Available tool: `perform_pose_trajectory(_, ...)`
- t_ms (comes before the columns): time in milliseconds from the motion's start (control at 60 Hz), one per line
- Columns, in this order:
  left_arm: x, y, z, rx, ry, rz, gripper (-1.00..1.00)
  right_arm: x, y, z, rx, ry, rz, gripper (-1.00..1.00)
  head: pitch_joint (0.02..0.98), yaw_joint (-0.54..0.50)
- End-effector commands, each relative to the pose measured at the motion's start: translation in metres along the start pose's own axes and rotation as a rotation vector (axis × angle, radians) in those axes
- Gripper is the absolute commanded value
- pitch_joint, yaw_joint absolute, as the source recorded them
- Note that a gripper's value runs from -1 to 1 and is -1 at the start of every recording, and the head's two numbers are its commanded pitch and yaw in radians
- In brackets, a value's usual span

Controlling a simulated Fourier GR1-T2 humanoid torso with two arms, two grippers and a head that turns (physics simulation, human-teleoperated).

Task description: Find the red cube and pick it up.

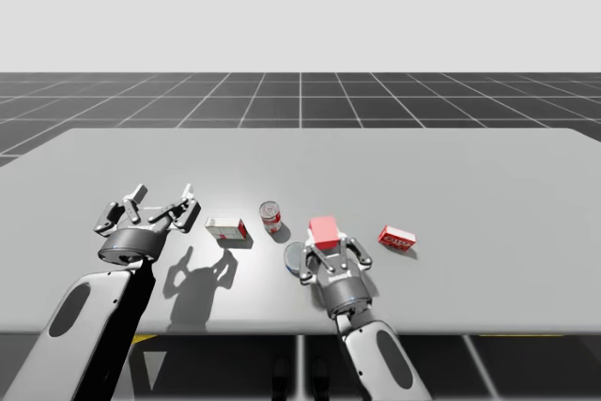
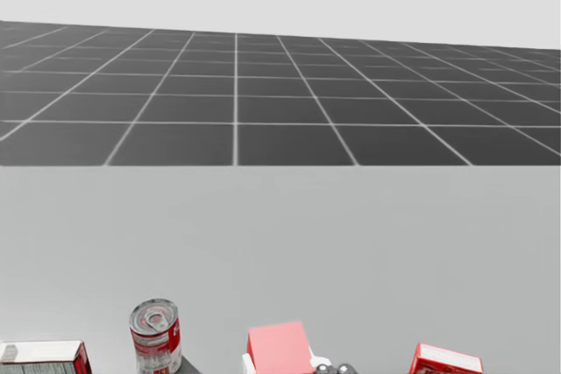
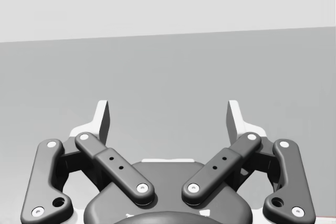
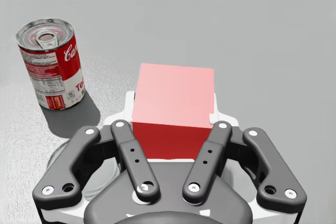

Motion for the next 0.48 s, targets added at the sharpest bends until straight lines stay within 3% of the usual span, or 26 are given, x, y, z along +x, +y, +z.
perform_pose_trajectory(17,0.0,0.001,0.0,0.002,0.0,0.0,-1.0,0.038,-0.011,0.006,-0.097,-0.124,-0.002,0.99,0.444,-0.11)
perform_pose_trajectory(167,0.0,0.001,-0.001,0.004,0.0,0.001,-1.0,0.075,-0.016,0.017,-0.094,-0.246,0.031,1.0,0.442,-0.11)
perform_pose_trajectory(483,0.001,0.001,-0.001,0.008,-0.001,0.004,-1.0,0.147,-0.025,0.05,-0.104,-0.488,0.039,1.0,0.435,-0.11)
